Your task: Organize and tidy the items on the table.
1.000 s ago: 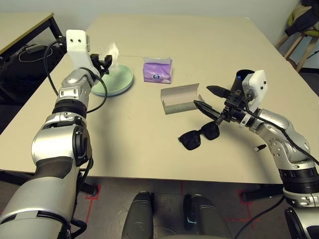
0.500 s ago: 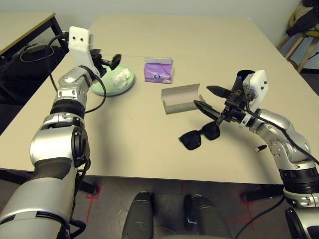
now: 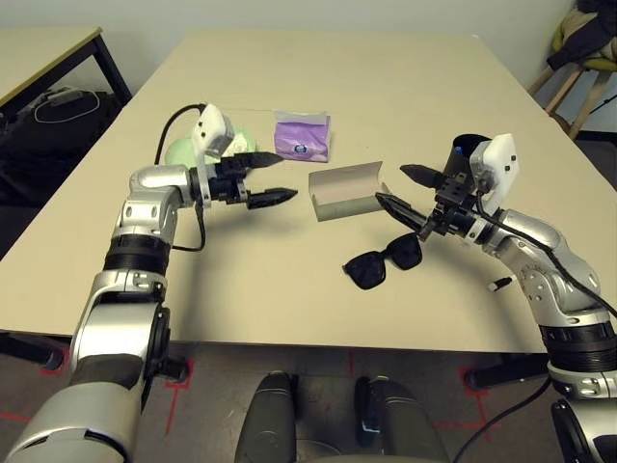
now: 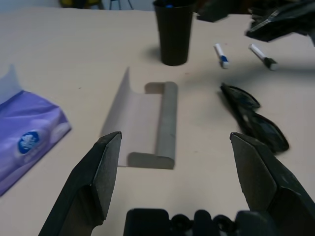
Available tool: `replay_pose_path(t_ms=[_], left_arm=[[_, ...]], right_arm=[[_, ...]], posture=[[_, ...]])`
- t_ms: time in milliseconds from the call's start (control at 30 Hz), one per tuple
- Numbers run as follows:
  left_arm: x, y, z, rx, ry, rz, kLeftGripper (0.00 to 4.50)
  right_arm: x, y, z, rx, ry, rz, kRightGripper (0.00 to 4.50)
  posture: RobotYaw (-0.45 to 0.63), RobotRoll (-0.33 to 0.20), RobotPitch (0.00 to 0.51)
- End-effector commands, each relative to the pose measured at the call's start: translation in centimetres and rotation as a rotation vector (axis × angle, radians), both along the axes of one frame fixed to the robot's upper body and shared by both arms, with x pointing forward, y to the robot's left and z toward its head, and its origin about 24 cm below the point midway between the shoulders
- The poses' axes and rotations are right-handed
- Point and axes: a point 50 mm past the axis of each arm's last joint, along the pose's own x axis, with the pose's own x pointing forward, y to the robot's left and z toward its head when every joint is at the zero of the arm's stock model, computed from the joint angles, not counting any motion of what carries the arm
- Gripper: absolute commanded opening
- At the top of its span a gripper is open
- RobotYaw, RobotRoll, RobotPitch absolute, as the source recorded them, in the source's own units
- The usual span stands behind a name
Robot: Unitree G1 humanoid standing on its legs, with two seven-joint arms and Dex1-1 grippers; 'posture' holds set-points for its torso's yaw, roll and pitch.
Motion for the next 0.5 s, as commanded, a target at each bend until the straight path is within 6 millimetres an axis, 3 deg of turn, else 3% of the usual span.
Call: replay_pose_path(t_ms=[33,300,500], left_arm=[[-0.9,-0.2,-0.3,0.01,-0.008,-0.056,4.46],[-1.9,-0.5,-1.5,0.027,0.002,-0.124,4.46],[-2.6,-1.0,-2.5,0.057,-0.046,-0.181,4.46]], right_arm=[[0.0,-0.1,0.7,-0.017,-0.008,0.023,4.5],[-0.1,-0.4,1.6,-0.105,-0.017,0.087,4.5],[-0.6,-0.2,1.8,-0.282,-0.019,0.158,4.5]], posture=[[0.18,0.0,0.112],[0.17,0.0,0.135],[0.17,0.0,0.148]])
